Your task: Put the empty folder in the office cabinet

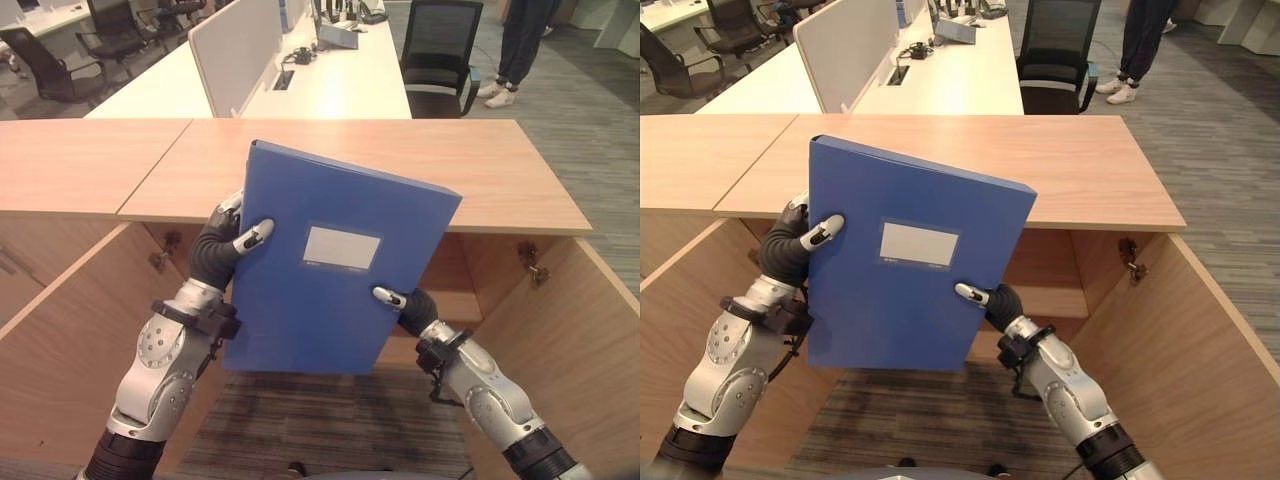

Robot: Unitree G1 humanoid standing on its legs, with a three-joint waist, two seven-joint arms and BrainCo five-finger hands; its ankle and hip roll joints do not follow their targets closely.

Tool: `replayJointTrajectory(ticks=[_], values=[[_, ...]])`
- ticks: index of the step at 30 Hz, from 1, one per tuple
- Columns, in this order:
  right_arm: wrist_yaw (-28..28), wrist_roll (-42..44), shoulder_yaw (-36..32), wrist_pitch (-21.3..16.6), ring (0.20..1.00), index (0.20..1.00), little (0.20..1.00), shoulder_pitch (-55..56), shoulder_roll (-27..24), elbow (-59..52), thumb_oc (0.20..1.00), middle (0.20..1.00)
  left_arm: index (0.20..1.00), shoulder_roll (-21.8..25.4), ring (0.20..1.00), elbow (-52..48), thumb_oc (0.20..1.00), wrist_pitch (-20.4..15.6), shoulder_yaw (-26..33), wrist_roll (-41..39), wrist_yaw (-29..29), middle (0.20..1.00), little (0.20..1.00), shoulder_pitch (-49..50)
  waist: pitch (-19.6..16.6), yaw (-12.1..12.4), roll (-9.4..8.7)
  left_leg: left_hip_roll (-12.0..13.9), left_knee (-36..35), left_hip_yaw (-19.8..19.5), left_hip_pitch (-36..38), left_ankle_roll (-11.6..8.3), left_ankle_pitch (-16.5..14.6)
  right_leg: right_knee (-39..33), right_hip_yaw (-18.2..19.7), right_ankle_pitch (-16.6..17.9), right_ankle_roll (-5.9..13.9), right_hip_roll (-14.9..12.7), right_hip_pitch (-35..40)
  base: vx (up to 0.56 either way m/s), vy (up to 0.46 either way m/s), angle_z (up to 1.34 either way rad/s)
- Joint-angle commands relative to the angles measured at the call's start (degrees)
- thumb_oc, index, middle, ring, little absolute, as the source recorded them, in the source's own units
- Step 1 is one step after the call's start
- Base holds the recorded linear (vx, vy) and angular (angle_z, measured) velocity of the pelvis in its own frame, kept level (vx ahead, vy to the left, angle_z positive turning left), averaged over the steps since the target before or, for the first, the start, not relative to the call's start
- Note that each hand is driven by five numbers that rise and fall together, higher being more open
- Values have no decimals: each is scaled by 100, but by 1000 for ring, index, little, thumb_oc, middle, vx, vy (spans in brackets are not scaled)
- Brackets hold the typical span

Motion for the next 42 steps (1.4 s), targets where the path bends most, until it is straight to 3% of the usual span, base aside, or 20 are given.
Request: replayJointTrajectory(ticks=[1, 9, 13, 14, 19, 21, 28, 37, 42], values=[[384, 318, 354, -15, 200, 200, 200, -545, 412, -415, 200, 200, 200, -161, 200, -198, 200, -195, -621, -490, -533, 200, 200, -550, -116, -17, -223, -40, 15, -252, 55, -102, -395, 68, 306, -393, 550, -461, 237, 0, 0, 0], [544, 321, 279, 66, 200, 200, 200, -448, 331, -549, 200, 200, 200, -204, 200, -189, 200, -177, -484, -476, -652, 200, 200, -409, -118, -7, -236, -41, 15, -257, 41, -102, -397, 74, 293, -397, 554, -455, 231, 4, 1, 0], [408, -585, -232, -34, 200, 200, 200, -248, 20, -553, 200, 200, 231, -119, 231, -115, 231, -161, -47, -351, -756, 231, 231, 56, -112, 3, -242, -50, 15, -270, 36, -97, -409, 77, 290, -400, 561, -453, 227, 0, 0, 0], [363, -1254, -535, -78, 200, 200, 200, -142, -171, -583, 200, 200, 1000, -56, 1000, -46, 1000, -148, 207, -220, -843, 1000, 1000, 321, -110, 14, -238, -52, 15, -277, 33, -91, -419, 74, 286, -405, 565, -457, 232, 0, 0, 0], [246, -2554, -1057, -222, 200, 200, 200, 153, -443, -426, 200, 200, 1000, 7, 1000, 456, 1000, 3, 605, -202, -1182, 1000, 1000, 893, -91, 29, -208, -55, 15, -294, 22, -79, -430, 75, 265, -413, 570, -461, 239, 7, 2, 0], [417, -2894, -1352, -252, 200, 200, 200, 436, -554, -406, 200, 200, 1000, 21, 1000, 739, 1000, 79, 956, -340, -1704, 1000, 1000, 1260, -73, 48, -205, -62, 15, -307, 20, -78, -429, 75, 254, -416, 577, -467, 239, 12, 18, 0], [451, -3851, -1271, -471, 200, 200, 200, 843, -586, 334, 200, 200, 1000, -31, 1000, 1663, 1000, 437, 1050, -606, -2448, 1000, 1000, 2066, -17, 132, -164, -77, 15, -348, -38, -65, -403, 74, 206, -410, 588, -477, 214, 3, 21, 1], [192, -4541, -858, -474, 200, 200, 200, 793, -481, 1521, 200, 200, 1000, 115, 1000, 2887, 1000, 526, 587, -186, -2546, 1000, 1000, 2340, 24, 228, -140, -104, 15, -472, -139, -51, -346, 98, 94, -410, 596, -485, 192, -2, 1, 3], [54, -4369, -706, -366, 200, 200, 200, 682, -284, 2073, 200, 200, 1000, 67, 1000, 3668, 1000, 436, 271, 340, -2427, 1000, 1000, 2249, 21, 243, -123, -125, 15, -530, -177, -46, -331, 104, 25, -415, 595, -485, 176, 0, 0, 13]])
